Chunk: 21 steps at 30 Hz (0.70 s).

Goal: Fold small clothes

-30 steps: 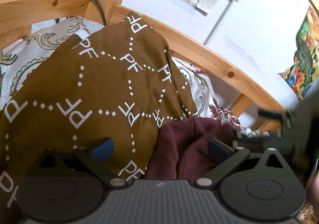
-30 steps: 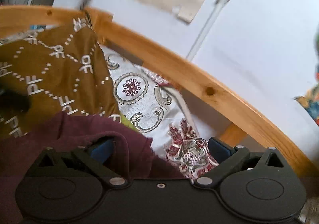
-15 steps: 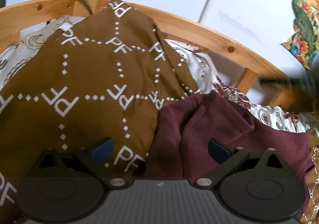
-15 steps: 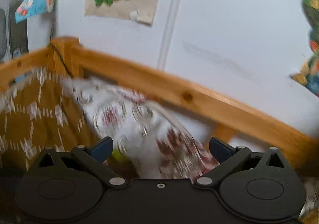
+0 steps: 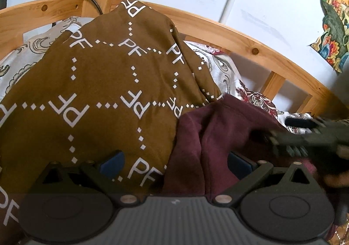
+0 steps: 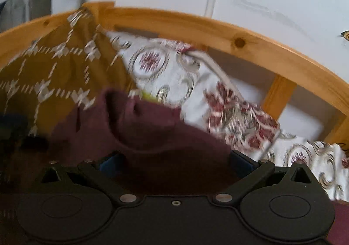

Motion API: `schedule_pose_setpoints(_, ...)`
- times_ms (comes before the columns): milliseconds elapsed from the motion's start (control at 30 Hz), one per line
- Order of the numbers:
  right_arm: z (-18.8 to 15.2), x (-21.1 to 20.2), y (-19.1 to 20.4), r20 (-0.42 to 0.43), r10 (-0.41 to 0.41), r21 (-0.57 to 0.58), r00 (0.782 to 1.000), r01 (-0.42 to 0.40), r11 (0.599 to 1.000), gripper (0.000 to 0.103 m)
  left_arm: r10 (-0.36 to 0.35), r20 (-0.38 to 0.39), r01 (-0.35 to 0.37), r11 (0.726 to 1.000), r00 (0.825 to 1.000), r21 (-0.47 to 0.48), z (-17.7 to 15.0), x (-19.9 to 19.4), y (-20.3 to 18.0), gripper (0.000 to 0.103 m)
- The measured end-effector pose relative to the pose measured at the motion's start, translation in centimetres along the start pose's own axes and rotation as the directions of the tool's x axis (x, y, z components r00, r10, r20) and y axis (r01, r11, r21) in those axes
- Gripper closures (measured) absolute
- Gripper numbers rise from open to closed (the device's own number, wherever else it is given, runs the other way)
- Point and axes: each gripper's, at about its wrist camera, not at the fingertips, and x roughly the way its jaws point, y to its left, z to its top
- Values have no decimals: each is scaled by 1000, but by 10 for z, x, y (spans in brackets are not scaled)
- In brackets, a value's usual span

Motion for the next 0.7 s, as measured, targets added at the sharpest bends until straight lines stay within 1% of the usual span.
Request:
schedule_pose_setpoints(100, 11, 21, 4, 21, -57, 19, 998, 57, 998, 1, 2, 4, -2, 1000, 1000, 19, -2, 0, -1, 1)
schedule_pose_setpoints(167, 15, 32, 5, 13, -89, 15, 996, 89, 996, 1, 6, 3, -6, 999, 1000, 37, -3, 1, -2, 1)
schedule_pose_setpoints(233, 13, 44, 5, -9, -95, 30, 995, 95, 995, 1, 5, 2, -6, 999, 1000, 50, -3, 0, -3, 1)
schedule_pose_setpoints(300, 10, 45, 4, -5, -96, 52, 995, 96, 994, 1, 2, 2, -2, 999, 1000, 47, -2, 0, -2, 1)
schedule_pose_setpoints(433, 5, 26, -2, 33, -91, 64, 995, 89, 994, 1, -11, -3, 11, 1000, 1000, 23, 0, -1, 1, 1)
schedule_pose_setpoints(567, -3, -10, -10, 102, -131, 59, 986, 125, 990, 1, -15, -5, 15, 1000, 1000, 8, 1, -1, 2, 1)
schedule_pose_setpoints(700, -21, -50, -20, 130, -183, 107, 975, 170, 980, 1, -11, 0, 11, 1000, 1000, 7, -1, -1, -1, 1)
